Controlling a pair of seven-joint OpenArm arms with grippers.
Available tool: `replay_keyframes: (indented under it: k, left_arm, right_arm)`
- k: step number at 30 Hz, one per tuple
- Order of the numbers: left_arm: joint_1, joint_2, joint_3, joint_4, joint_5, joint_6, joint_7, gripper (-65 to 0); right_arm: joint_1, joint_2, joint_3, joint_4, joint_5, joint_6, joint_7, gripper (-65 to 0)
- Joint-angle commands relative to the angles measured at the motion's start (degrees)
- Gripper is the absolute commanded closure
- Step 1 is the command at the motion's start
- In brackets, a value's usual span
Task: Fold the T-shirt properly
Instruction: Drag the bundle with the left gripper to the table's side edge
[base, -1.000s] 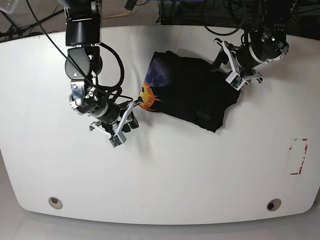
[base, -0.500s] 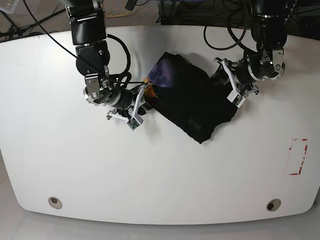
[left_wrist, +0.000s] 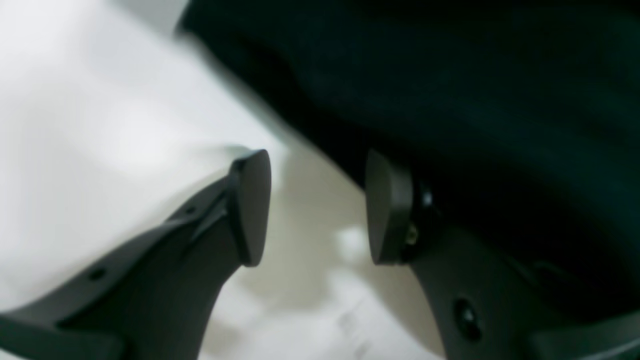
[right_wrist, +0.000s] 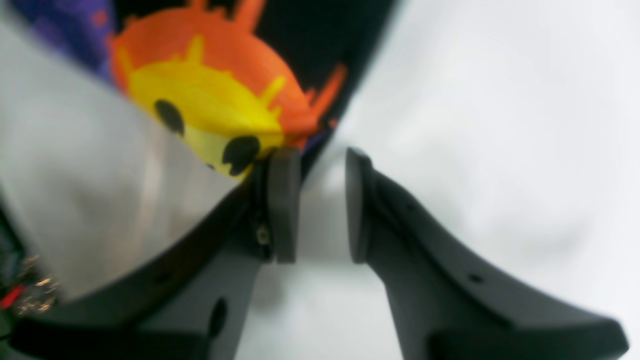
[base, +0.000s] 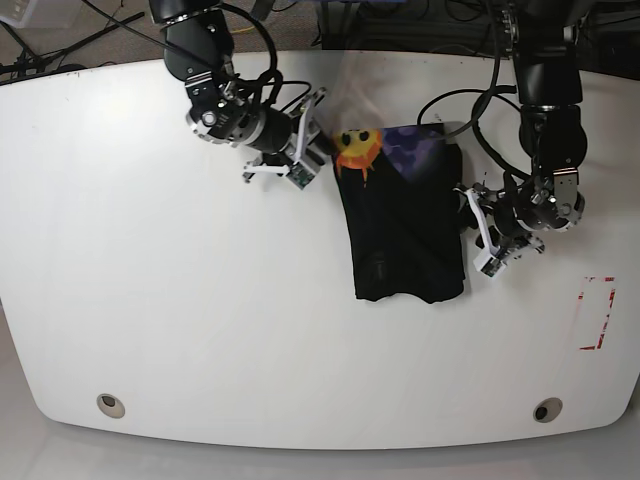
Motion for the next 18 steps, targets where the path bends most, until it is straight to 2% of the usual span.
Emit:
replay_keyframes:
  k: [1,5,9,12,15,16,18]
  left_arm:
    - [-1.0,-3.8,-0.2,8.9,-0.9,0.1,-0.8,-28.1]
    - [2.6,-4.5,-0.6,20.8,-0.9,0.1,2.1,-28.2]
    - [6.5,-3.5,-0.5,30.2,-0.9,0.1,4.5,-28.2]
    - [9.7,1.6,-0.5,35.1,-0.7,0.1,5.6,-28.6]
    - [12.5,6.4,-0.1,35.8,-0.2,0.1,6.1,-31.2]
    - [12.9,7.2,-0.1,35.8,0.4,1.3,6.1,-32.9]
    - [13.3,9.9,0.9,35.6,3.3,6.7,6.1,-40.0]
  right_arm:
    - [0.7,-2.6,-2.6,1.6,0.9,0.2,-0.6,-15.2]
    - [1.3,-6.6,-3.9,1.5,0.9,0.2,-2.0,-15.2]
    - [2.2,-7.9,-3.6,1.7,0.9,0.2,-2.1,-15.2]
    - [2.3,-7.6,-3.6,1.7,1.0,0.2,-2.1,-15.2]
    - [2.2,-5.8,-2.0,1.7,1.2,0.2,-2.1,-15.2]
    - [2.2,-5.6,-1.7,1.7,1.4,0.2,-2.1,-15.2]
    - [2.2,-5.4,-0.6,1.7,1.3,0.2,-2.1,-15.2]
